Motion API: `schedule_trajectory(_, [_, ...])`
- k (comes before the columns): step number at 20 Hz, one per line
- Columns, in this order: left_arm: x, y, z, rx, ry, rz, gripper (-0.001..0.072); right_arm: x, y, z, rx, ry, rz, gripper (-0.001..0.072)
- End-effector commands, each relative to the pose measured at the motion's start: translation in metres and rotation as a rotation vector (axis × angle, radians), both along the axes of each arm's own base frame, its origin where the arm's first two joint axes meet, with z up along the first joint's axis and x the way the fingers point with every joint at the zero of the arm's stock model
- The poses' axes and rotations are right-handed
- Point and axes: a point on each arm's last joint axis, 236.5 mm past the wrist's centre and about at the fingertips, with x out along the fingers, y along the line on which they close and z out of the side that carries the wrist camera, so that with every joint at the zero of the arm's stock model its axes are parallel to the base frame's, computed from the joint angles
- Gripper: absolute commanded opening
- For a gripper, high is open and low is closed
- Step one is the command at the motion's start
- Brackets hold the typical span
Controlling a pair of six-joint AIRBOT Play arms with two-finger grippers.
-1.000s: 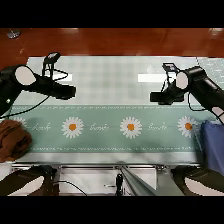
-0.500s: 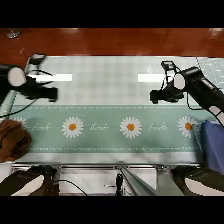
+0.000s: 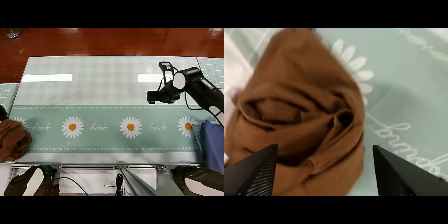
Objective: Fold the shirts.
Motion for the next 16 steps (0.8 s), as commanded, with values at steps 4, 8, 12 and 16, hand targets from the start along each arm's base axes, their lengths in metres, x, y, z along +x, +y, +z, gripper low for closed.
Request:
schedule_trajectory(4, [-0.035,0.008,-0.075,-0.107,0.139,0.134,0.07,-0.004,0.016,0.0,0.063,0.013,0.035,0.0621])
schedule_trajectory(8, [-0.052,0.018,-0.099,-0.128,0.261,0.161,0.07,-0.003,0.019,0.001,0.077,0.009,0.032,0.062])
schedule_trajectory(12, [-0.057,0.016,-0.117,-0.162,0.328,0.149,0.07,0.0,0.02,0.002,0.08,-0.005,0.031,0.062])
schedule_trajectory(16, [-0.056,0.011,-0.123,-0.188,0.357,0.091,0.0033,0.006,0.022,0.004,0.09,-0.027,0.016,0.062])
